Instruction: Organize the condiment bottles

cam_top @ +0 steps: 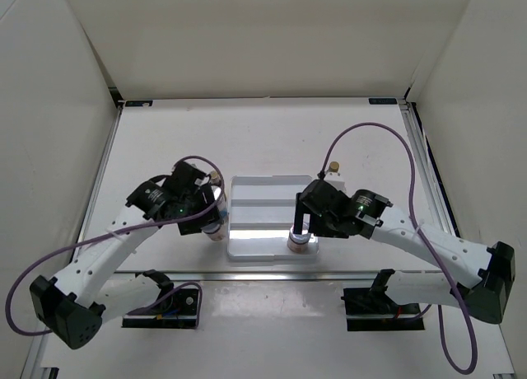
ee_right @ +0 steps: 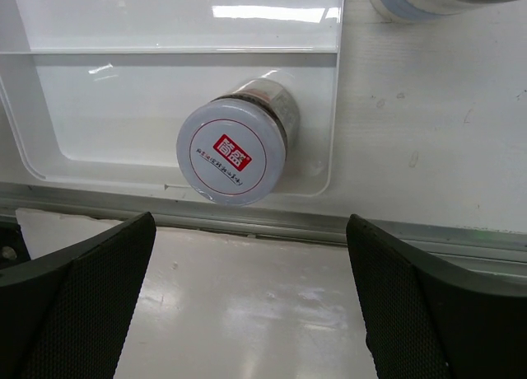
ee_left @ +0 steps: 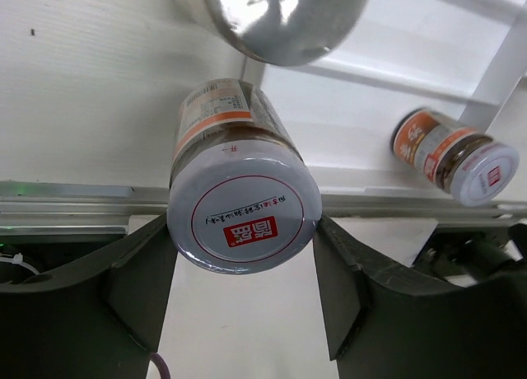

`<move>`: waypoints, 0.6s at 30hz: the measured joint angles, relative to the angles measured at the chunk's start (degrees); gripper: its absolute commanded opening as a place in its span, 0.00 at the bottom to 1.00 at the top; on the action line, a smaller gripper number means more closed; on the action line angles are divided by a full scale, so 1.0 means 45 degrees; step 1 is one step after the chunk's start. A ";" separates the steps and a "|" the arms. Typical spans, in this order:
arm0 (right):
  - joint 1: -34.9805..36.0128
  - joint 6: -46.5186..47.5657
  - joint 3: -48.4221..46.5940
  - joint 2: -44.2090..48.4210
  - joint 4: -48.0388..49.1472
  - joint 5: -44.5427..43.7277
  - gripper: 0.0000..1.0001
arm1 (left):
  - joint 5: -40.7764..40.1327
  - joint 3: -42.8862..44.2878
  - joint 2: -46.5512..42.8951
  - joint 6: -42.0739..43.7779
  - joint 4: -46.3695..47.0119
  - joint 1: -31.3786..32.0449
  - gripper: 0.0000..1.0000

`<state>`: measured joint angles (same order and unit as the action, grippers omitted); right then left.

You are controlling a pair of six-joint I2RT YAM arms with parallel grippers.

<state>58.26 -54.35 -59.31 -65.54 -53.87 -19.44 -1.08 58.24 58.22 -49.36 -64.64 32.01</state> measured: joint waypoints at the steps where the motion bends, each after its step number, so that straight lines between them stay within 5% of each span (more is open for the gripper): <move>1: 0.0000 -0.0029 0.0049 0.0039 -0.0039 -0.0005 1.00 | -0.0015 0.0073 0.0238 -0.0039 0.0010 0.0277 0.14; 18: 0.0000 -0.0257 0.0068 0.0845 -0.0767 -0.0350 1.00 | -0.1608 0.1656 0.4886 -0.1035 0.1394 0.4415 0.14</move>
<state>58.26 -55.51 -59.00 -61.73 -57.32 -21.02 -8.32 65.69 80.20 -54.02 -58.37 51.88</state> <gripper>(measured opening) 0.998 0.727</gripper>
